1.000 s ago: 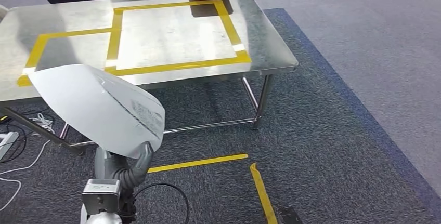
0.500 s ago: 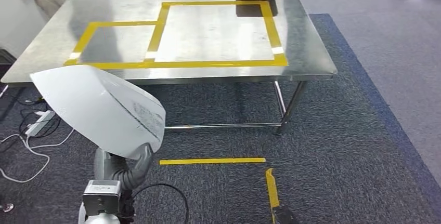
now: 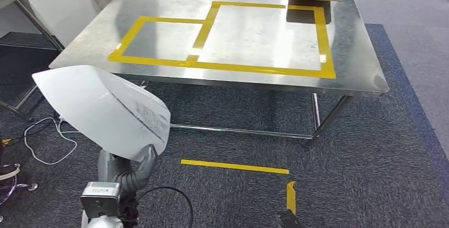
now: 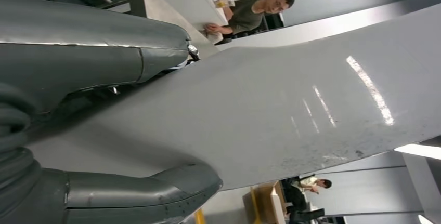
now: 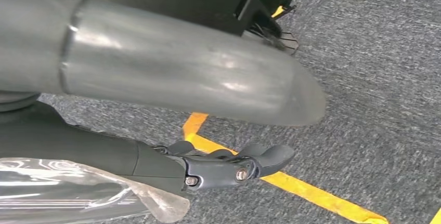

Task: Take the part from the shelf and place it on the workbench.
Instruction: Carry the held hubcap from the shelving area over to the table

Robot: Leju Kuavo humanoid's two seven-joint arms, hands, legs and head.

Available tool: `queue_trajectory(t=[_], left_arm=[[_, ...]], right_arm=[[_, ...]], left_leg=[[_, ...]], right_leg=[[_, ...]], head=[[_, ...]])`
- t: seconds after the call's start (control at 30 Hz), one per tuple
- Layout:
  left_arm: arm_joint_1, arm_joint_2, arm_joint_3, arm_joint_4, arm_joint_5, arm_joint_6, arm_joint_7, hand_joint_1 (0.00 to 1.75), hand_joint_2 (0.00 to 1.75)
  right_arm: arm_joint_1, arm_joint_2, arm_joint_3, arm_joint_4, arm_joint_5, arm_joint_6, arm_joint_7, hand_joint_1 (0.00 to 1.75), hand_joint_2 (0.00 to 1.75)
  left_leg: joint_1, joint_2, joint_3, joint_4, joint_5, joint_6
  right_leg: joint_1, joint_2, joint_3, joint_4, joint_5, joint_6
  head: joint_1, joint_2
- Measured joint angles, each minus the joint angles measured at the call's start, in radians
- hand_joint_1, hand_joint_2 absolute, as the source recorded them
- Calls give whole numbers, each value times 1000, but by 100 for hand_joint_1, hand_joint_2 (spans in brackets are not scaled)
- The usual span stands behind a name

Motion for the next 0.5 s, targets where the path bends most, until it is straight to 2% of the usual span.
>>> queue_trajectory(t=[0.07,0.13,0.17,0.23,0.27,0.3,0.33,0.37,0.4,0.43,0.47,0.5], left_arm=[[0,0,0,0,2,-1,0,175,175],[-1,0,0,0,6,0,0,175,175],[-2,0,0,0,7,0,0,175,175],[-3,1,0,0,8,1,-1,175,175],[-2,1,0,0,8,1,-1,175,175],[-2,1,0,0,8,2,-2,175,175],[-1,2,0,0,8,2,-2,175,175],[-1,2,0,0,8,2,-2,175,175],[-2,2,0,0,8,2,-3,175,175],[-2,2,0,0,8,2,-4,175,175],[-3,2,0,0,8,2,-5,175,175],[-3,1,0,-1,8,2,-6,175,175]], right_arm=[[1,0,0,0,3,-5,3,0,0],[0,0,0,0,3,-9,5,0,0],[0,0,-1,0,3,-9,5,0,0],[0,0,-1,0,3,-9,6,0,0],[1,0,-1,0,4,-8,7,0,0],[1,0,-1,0,4,-6,8,0,0],[1,0,-1,0,4,-5,8,0,0],[1,0,-1,0,4,-3,8,0,0],[1,0,-1,0,4,-3,8,0,0],[0,0,-1,0,4,-2,8,0,0],[0,1,-1,0,4,-2,8,0,0],[0,1,-1,0,4,-2,8,0,0]], left_leg=[[1,0,-2,1,-2,-9],[3,14,-12,30,-21,-20],[4,24,-28,71,-44,-25],[6,35,-90,198,-101,-33],[8,36,-119,255,-119,-34],[8,37,-137,284,-120,-34],[8,37,-136,276,-101,-32],[8,37,-116,229,-66,-28],[7,39,-86,160,-27,-23],[4,43,-56,96,-2,-17],[1,47,-33,49,10,-11],[-2,49,-21,21,9,-6]], right_leg=[[2,-1,2,-5,0,-13],[0,-4,8,-7,-1,-27],[-1,-8,13,-9,-2,-33],[0,-14,20,-9,-9,-39],[0,-17,23,-9,-12,-40],[1,-19,27,-9,-15,-39],[1,-21,32,-9,-19,-39],[1,-21,38,-9,-24,-37],[1,-22,45,-9,-29,-35],[2,-22,49,-9,-34,-31],[3,-22,51,-10,-39,-25],[4,-23,53,-12,-43,-19]], head=[[0,0],[-3,0],[-6,0],[-9,0],[-9,0],[-9,0],[-9,0],[-9,0],[-9,0],[-9,0],[-9,0],[-9,0]])
